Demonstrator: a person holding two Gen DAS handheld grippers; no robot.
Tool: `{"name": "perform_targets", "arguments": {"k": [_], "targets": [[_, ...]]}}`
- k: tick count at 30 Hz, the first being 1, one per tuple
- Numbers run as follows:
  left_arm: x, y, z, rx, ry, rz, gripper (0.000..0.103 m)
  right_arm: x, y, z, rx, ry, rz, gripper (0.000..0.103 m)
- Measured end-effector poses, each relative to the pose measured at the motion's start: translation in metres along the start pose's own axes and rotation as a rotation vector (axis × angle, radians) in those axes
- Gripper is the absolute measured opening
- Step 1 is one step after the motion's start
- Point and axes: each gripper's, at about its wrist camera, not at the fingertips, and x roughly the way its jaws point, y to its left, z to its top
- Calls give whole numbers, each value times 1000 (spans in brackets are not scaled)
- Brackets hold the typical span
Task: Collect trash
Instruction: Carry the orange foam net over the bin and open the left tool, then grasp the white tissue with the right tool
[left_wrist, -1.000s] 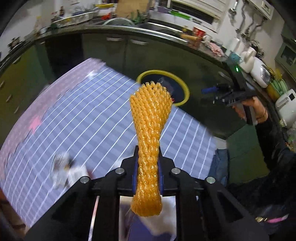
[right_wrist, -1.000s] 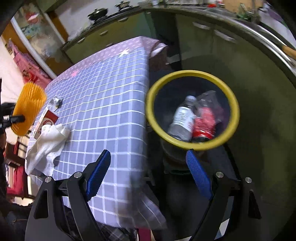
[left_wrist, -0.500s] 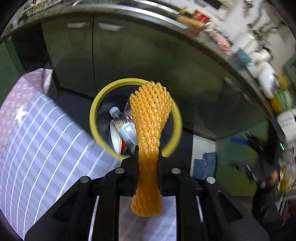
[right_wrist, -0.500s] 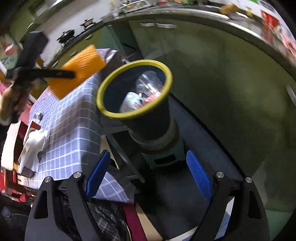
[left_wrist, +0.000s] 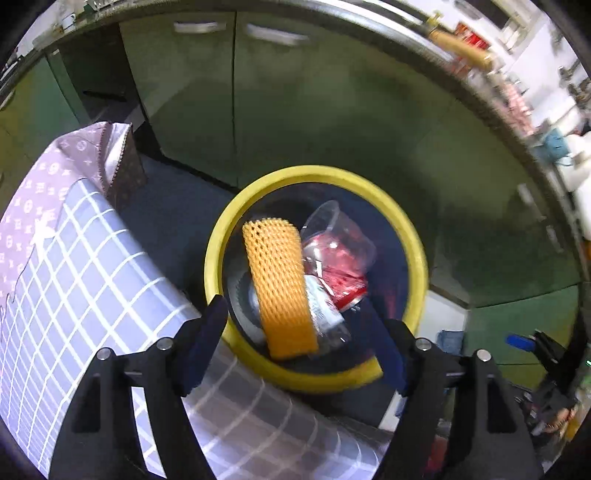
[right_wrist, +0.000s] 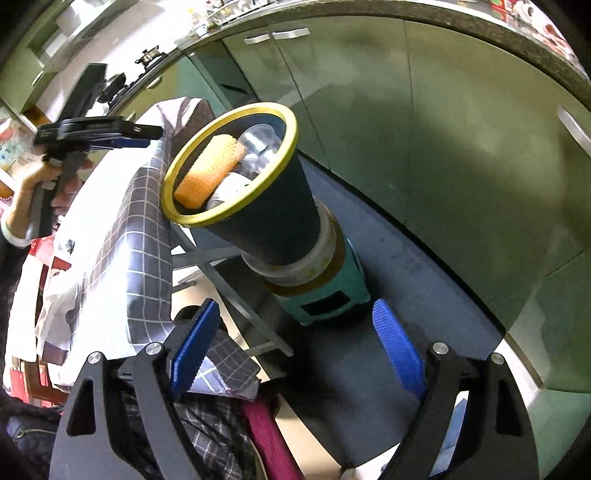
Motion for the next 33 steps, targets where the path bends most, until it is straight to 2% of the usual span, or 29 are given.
{"name": "perform_targets", "arguments": {"k": [5, 8, 11, 15, 21, 25, 31, 33], "targets": [[-73, 29, -30, -47, -127, -85, 76, -1, 28, 3, -56, 4, 10, 84], [-121, 60, -70, -93, -236, -117, 81, -4, 57, 6, -118, 9, 28, 84], [-159, 88, -109, -131, -322, -70, 82, -7, 99, 11, -209, 16, 66, 84], [-203, 133, -174, -201, -426, 40, 82, 1, 174, 12, -365, 60, 187, 84], [-235, 180, -261, -331, -476, 82, 84, 27, 286, 10, -579, 130, 277, 84], [-247, 199, -313, -406, -477, 90, 84, 47, 351, 11, -700, 175, 272, 84], [-257, 216, -372, -482, -480, 96, 84, 85, 409, 4, -733, 310, 340, 84], [-259, 219, -385, -492, -484, 94, 84, 92, 423, 0, -748, 332, 324, 84]]}}
